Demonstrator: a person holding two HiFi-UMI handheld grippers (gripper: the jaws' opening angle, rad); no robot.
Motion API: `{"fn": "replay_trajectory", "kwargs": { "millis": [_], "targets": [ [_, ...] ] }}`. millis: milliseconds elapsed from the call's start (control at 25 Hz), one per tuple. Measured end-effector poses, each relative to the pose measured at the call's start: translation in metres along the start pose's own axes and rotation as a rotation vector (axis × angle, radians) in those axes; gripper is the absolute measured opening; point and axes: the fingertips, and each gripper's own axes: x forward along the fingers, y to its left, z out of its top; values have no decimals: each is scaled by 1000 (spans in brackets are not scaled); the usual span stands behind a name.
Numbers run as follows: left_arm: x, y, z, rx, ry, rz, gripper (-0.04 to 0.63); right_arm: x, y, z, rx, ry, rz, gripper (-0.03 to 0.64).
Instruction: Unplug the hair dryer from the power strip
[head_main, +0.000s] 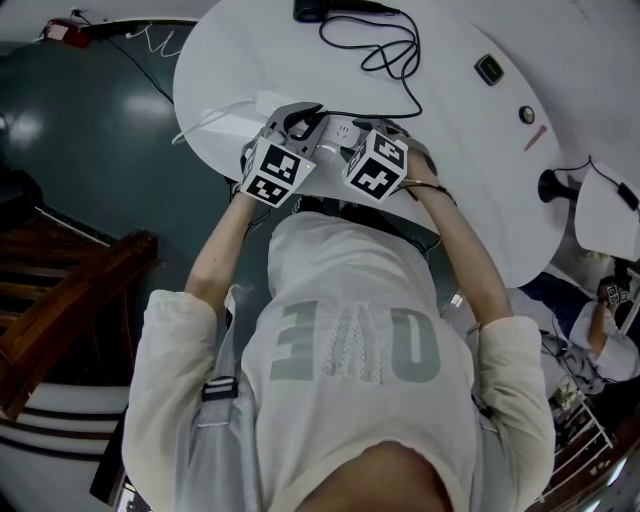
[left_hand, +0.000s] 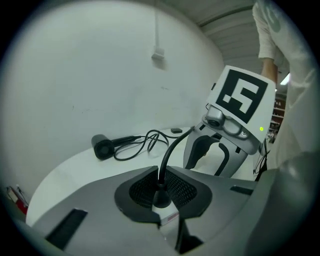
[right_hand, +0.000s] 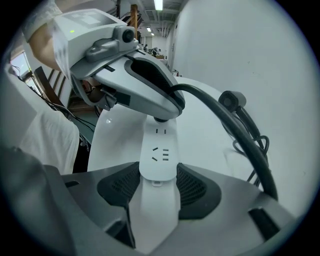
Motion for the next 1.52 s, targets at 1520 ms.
{"fn": "replay_trajectory", "kwargs": {
  "millis": [1520],
  "targets": [
    [-3, -32, 17, 356, 100, -215, 46, -5, -3, -8, 11, 79, 52, 239]
  ]
}}
